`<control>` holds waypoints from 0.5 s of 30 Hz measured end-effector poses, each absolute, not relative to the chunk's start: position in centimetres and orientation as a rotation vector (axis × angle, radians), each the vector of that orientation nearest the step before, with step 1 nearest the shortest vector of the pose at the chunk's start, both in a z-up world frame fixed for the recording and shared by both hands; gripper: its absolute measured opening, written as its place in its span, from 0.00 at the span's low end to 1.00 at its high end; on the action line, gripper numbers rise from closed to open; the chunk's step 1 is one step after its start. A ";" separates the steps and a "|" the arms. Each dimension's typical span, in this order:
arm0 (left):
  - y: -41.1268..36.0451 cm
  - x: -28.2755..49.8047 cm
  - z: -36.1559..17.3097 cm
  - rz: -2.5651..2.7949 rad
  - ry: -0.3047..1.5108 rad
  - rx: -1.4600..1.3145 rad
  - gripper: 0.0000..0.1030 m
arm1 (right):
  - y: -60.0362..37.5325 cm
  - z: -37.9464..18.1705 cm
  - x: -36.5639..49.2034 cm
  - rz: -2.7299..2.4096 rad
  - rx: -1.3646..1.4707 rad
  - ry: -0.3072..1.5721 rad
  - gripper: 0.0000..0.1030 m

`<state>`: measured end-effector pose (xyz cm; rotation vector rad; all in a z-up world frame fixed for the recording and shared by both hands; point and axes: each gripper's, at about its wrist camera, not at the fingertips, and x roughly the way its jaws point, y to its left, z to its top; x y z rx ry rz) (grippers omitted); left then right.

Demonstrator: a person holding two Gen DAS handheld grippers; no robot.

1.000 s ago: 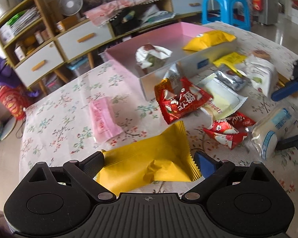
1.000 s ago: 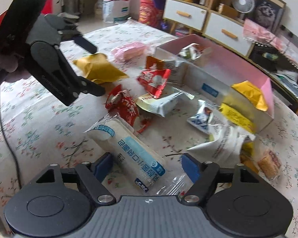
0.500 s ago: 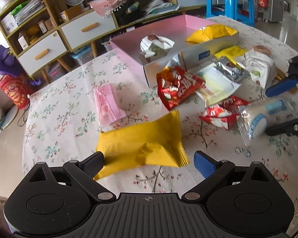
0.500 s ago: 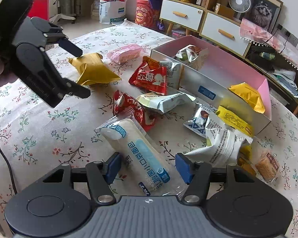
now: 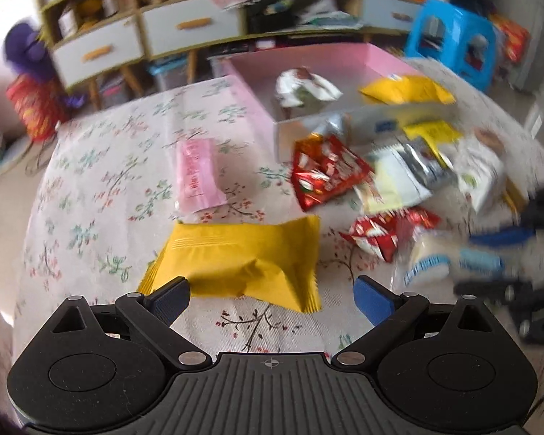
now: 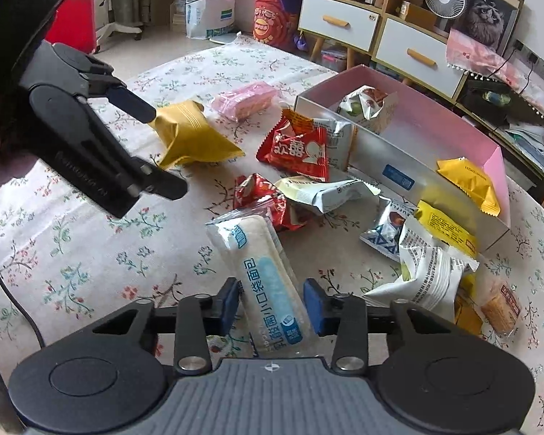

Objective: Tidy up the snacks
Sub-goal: 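Grasp the white-blue tube packet with the right tool while the left tool grasps a yellow pillow packet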

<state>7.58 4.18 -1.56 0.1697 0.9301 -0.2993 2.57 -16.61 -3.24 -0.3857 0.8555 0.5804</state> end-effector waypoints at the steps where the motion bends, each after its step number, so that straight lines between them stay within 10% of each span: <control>1: 4.5 8.0 -1.5 -0.279 0.943 0.131 0.95 | -16.5 -3.2 2.5 0.580 -0.384 0.853 0.21; 15: 7.7 12.2 -3.1 0.025 1.068 -0.297 0.95 | -17.0 -2.1 3.0 0.613 -0.251 0.890 0.07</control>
